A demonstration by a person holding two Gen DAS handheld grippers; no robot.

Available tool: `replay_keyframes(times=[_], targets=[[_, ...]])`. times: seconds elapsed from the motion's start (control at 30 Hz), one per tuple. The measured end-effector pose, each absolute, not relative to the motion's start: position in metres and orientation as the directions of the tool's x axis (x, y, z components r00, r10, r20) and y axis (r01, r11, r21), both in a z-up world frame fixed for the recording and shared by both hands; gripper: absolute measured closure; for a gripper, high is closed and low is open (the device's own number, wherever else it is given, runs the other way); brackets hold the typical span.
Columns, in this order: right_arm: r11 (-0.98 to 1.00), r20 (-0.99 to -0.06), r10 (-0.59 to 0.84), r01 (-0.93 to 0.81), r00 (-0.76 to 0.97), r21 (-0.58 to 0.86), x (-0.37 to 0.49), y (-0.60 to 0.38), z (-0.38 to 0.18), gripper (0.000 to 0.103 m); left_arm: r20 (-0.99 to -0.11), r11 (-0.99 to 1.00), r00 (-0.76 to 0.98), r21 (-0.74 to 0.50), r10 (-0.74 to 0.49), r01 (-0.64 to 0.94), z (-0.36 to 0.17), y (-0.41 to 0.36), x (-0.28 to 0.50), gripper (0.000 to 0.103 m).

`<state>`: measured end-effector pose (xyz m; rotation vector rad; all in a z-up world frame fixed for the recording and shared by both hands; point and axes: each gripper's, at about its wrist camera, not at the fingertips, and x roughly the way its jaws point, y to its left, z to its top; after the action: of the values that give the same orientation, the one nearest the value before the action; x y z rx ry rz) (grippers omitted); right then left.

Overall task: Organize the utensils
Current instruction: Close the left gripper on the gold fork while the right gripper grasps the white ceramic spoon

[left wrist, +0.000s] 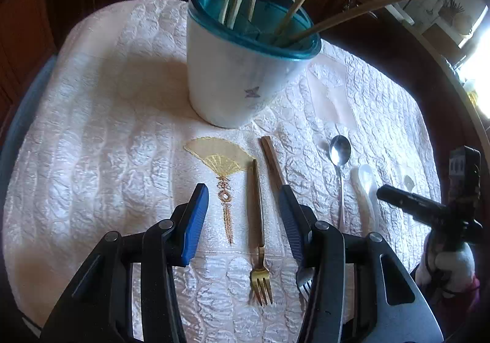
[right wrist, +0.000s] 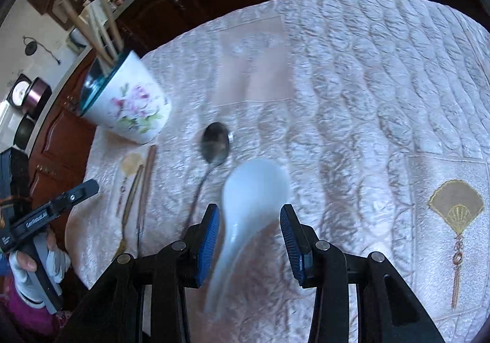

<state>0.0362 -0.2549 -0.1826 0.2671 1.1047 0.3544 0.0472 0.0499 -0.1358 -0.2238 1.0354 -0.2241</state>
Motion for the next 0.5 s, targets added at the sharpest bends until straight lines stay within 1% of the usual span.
replay_keyframes(times=[0.13, 0.33, 0.47, 0.5], targets=[[0.908, -0.811, 0.414, -0.118, 0.413, 0.403, 0.046, -0.271, -0.190, 0.064, -0.826, 0.954, 0.483, -0.288, -0.290, 0.080, -0.144, 0.046, 0.054, 0.056], [0.886, -0.791, 0.462, -0.172, 0.402, 0.430, 0.054, -0.274, -0.195, 0.064, -0.849, 0.955, 0.437, -0.280, -0.295, 0.100, -0.158, 0.033, 0.070, 0.056], [0.870, -0.785, 0.492, -0.198, 0.376, 0.451, 0.058, -0.276, -0.195, 0.064, -0.866, 0.959, 0.413, -0.253, -0.282, 0.125, -0.164, 0.024, 0.082, 0.056], [0.868, -0.784, 0.497, -0.203, 0.372, 0.454, 0.060, -0.274, -0.195, 0.068, -0.870, 0.961, 0.408, -0.243, -0.277, 0.133, -0.165, 0.022, 0.085, 0.056]])
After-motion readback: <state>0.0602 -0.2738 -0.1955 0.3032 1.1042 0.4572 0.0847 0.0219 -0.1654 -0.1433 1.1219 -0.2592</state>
